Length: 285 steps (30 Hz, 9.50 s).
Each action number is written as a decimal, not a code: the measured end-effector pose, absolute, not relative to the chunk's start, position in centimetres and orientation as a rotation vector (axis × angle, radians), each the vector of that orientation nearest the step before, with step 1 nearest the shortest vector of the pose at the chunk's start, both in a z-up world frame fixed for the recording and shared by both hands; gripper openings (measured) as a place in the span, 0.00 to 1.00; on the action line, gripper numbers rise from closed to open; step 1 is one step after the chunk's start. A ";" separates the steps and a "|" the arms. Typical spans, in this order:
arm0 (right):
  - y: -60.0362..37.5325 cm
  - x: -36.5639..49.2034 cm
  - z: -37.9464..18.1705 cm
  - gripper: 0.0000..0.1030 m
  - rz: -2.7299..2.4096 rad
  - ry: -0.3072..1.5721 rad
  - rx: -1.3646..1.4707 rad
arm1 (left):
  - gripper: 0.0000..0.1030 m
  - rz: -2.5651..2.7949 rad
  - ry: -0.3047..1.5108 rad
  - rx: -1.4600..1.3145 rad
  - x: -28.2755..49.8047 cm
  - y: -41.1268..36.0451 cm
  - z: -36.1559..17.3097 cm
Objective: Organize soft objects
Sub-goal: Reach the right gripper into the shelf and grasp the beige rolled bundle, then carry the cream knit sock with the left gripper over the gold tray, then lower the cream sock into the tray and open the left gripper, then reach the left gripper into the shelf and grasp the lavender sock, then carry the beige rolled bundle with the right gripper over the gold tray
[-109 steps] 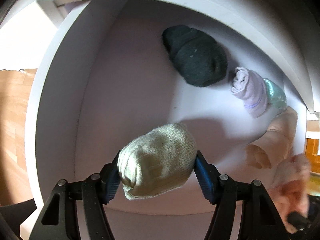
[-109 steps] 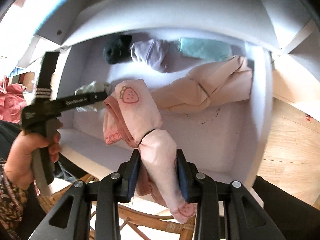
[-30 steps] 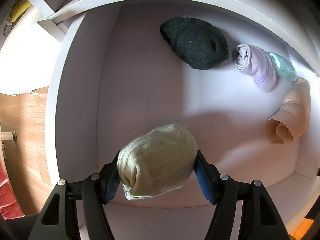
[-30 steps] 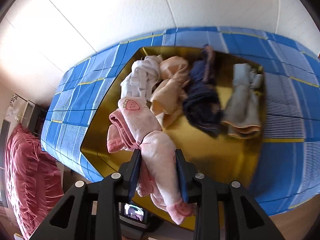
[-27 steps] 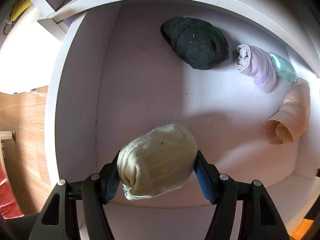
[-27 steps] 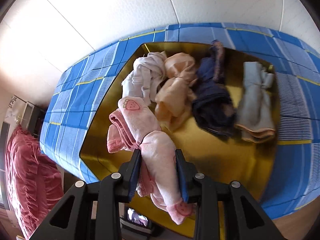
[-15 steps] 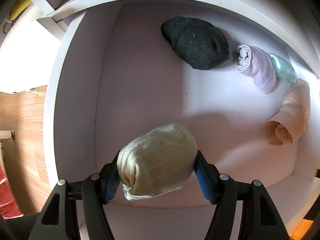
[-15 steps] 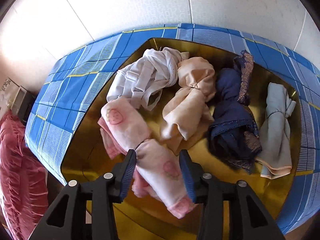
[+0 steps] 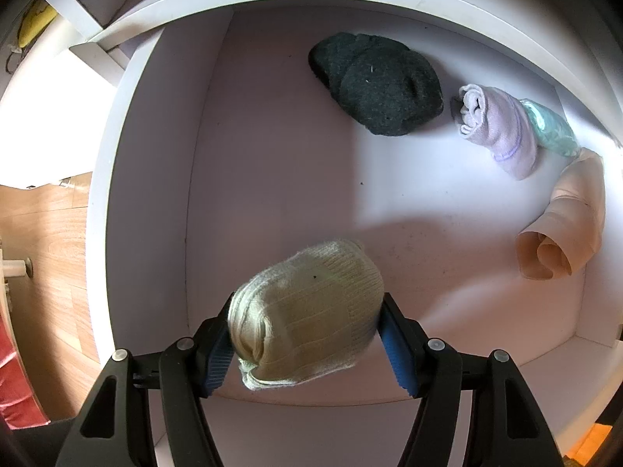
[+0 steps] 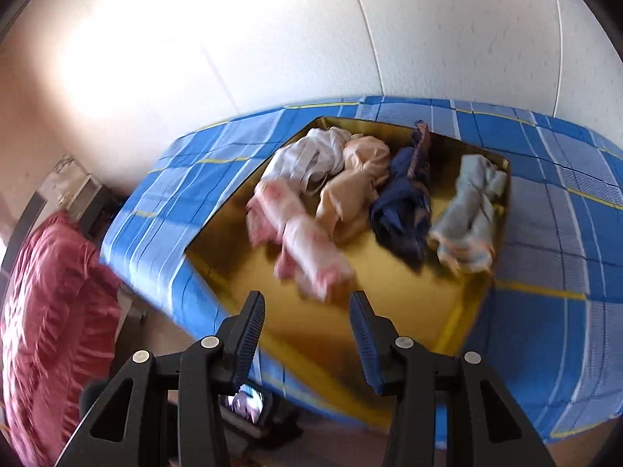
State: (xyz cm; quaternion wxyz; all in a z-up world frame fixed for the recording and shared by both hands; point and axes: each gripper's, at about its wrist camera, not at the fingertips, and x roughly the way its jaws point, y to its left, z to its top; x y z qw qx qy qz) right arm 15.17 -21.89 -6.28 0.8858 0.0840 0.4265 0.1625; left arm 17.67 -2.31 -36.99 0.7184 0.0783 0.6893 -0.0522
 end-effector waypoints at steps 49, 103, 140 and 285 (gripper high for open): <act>-34.6 13.3 -40.7 0.57 -0.327 1.416 0.954 | 0.65 -0.129 1.527 0.115 18.0 0.2 -37.1; -33.1 8.8 -40.2 0.51 -0.135 1.606 0.599 | 0.65 -0.577 1.011 0.104 12.8 -4.8 -7.6; -34.6 8.9 -40.4 0.51 -0.123 1.601 0.678 | 0.65 -0.493 1.099 0.150 25.8 -16.6 -7.8; -32.6 7.7 -37.8 0.46 -0.028 1.511 0.636 | 0.66 -0.262 1.493 0.334 19.6 -5.4 -36.2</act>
